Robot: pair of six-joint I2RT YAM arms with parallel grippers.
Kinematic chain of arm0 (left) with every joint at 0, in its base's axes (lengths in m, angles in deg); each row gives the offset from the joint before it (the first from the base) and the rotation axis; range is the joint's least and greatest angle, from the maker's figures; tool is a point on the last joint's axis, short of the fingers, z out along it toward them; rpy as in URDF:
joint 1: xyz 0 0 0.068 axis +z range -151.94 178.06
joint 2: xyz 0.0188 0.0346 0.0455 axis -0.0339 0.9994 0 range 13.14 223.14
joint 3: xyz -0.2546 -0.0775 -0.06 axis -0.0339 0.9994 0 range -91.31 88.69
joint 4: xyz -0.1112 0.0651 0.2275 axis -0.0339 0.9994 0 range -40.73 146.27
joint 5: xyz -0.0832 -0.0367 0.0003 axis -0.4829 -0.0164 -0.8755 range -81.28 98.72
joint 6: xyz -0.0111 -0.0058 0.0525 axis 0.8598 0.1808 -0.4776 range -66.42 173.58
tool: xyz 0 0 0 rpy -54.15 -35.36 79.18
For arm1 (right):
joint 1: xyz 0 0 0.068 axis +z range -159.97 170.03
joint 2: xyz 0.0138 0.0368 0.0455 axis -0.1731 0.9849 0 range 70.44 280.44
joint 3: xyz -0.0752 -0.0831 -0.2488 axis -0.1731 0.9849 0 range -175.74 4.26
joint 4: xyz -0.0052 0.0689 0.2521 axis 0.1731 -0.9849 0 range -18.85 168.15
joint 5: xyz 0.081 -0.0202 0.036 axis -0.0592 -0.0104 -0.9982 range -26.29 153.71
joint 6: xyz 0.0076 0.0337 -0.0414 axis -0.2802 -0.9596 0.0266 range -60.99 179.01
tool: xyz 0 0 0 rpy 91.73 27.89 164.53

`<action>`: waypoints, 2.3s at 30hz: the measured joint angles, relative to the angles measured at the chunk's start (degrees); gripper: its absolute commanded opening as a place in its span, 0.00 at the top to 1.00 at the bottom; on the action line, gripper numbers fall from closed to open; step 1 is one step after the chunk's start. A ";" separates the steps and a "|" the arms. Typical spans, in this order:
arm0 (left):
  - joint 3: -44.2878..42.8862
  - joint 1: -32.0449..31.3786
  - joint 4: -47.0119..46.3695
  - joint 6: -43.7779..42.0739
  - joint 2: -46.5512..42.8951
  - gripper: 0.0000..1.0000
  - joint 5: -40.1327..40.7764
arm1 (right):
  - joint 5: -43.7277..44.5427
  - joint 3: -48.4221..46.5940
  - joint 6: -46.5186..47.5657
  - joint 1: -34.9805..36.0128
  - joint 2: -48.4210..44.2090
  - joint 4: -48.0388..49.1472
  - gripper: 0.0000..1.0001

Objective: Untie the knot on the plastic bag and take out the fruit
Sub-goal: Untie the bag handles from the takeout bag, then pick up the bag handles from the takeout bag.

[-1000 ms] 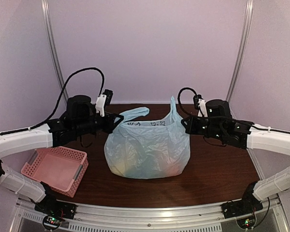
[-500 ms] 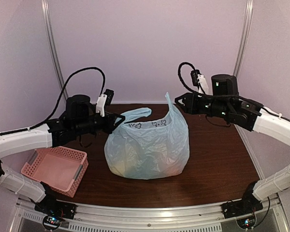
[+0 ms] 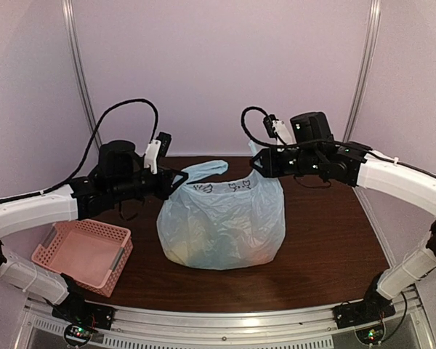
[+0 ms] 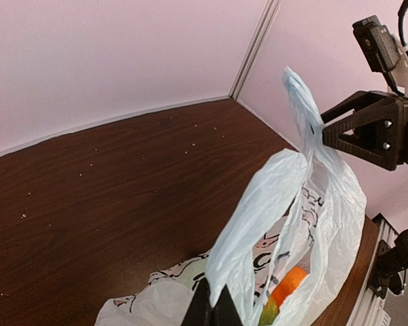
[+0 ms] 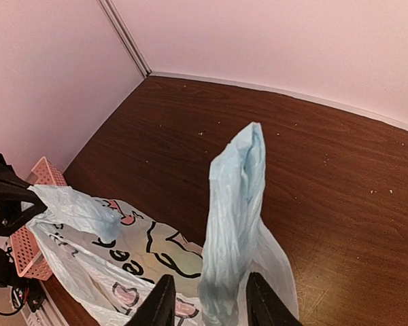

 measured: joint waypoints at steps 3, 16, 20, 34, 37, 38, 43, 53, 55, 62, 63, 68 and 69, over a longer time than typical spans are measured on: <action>0.00 0.00 0.02 -0.11 0.00 1.00 -0.07 | 0.24 -0.55 0.35 0.02 0.92 -0.17 0.66; -1.03 0.00 1.18 -0.28 0.00 1.00 0.22 | 2.32 -4.55 0.63 -0.07 2.97 -0.42 1.00; -3.30 0.07 2.86 -0.39 0.00 1.00 2.05 | 2.29 -8.83 0.76 -0.74 2.38 -0.11 1.00; -1.75 2.58 2.89 0.85 -9.92 0.83 -1.55 | -8.68 -1.57 -5.14 -7.61 -4.37 15.12 1.00; 1.44 2.58 2.99 1.64 -12.26 0.75 -3.28 | -12.24 2.01 -6.86 -8.11 -2.95 17.22 1.00; 2.32 2.56 3.15 1.84 -12.92 0.72 -3.43 | -13.31 2.80 -7.30 -8.13 -2.32 17.75 1.00; 5.29 2.56 5.03 2.23 -17.77 0.49 -3.37 | -17.03 4.20 -8.35 -8.17 -1.01 19.26 1.00; -10.49 2.69 13.70 -1.99 -12.55 0.10 -0.74 | -19.54 4.20 -8.72 -8.17 -1.03 21.00 1.00; -16.11 2.84 15.08 -2.75 -8.74 0.09 -0.55 | -19.63 4.17 -8.72 -8.17 -1.03 20.98 1.00; -33.44 2.95 20.65 -5.92 5.68 0.07 -2.95 | -19.76 3.87 -8.55 -8.17 -0.83 20.76 1.00; -35.06 2.95 21.07 -6.40 7.39 0.07 -3.50 | -19.76 3.80 -8.48 -8.17 -0.74 20.74 1.00; -39.76 2.99 23.61 -9.07 14.73 0.07 -7.15 | -19.76 2.75 -8.24 -8.17 0.17 20.15 1.00; -40.72 2.99 24.76 -9.60 16.13 0.07 -7.85 | -19.76 2.54 -8.24 -8.17 0.37 20.17 1.00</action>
